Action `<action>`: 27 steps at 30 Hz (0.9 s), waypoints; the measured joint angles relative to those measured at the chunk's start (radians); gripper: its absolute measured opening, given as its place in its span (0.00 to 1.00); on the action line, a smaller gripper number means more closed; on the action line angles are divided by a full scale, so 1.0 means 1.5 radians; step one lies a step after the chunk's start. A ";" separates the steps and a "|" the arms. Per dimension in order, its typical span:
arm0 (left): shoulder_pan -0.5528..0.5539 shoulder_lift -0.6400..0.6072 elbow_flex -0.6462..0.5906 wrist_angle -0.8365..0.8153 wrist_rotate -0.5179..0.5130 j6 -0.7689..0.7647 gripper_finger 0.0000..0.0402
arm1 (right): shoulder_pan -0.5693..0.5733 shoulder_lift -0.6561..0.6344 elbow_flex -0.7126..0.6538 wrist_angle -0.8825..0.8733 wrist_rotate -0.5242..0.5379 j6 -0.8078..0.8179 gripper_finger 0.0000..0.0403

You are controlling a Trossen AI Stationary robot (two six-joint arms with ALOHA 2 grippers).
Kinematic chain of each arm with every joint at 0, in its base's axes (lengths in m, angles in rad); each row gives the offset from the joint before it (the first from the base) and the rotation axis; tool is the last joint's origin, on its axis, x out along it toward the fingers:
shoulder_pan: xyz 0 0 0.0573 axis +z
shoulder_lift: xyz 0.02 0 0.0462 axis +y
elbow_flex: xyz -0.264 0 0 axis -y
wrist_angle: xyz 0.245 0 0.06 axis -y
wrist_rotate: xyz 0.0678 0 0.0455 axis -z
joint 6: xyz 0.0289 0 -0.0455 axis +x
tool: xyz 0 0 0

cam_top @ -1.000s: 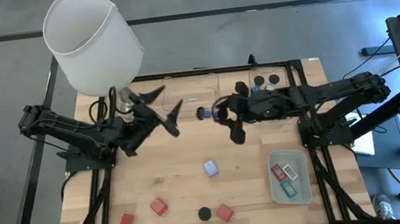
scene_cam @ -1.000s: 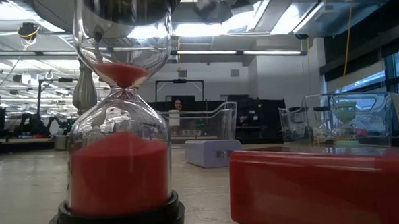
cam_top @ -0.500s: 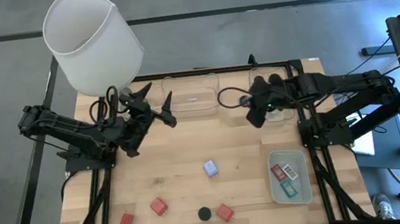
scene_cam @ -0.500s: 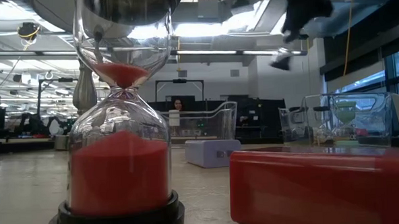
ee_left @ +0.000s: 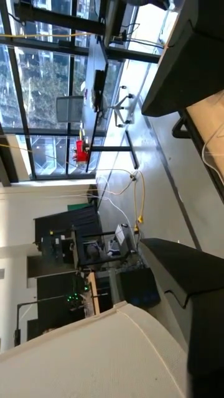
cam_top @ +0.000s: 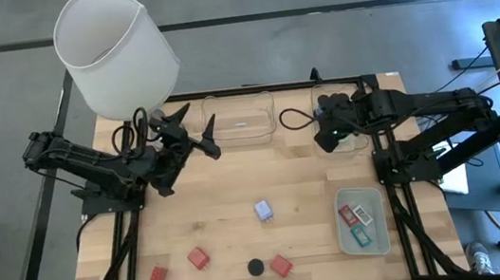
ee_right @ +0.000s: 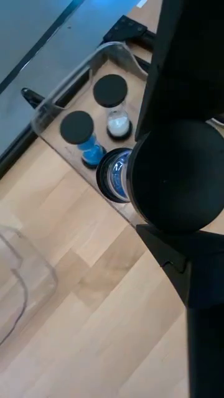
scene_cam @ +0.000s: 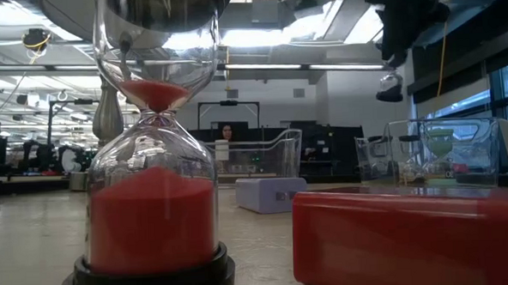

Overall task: Pick & Place Office items
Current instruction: Put the violet hourglass into the right transparent bin

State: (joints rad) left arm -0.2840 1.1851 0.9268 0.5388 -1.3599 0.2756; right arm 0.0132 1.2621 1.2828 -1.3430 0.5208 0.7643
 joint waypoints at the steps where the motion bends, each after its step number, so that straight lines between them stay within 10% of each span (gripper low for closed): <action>1: 0.000 0.000 0.000 0.000 0.000 0.000 0.83 | 0.000 0.000 -0.007 0.000 0.002 0.006 0.52; 27: 0.000 0.000 0.000 0.000 0.000 0.000 0.83 | -0.099 0.001 -0.209 0.152 -0.049 -0.032 0.53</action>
State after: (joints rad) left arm -0.2840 1.1851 0.9268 0.5388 -1.3598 0.2752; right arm -0.1347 1.2629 0.9699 -1.1157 0.4475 0.7166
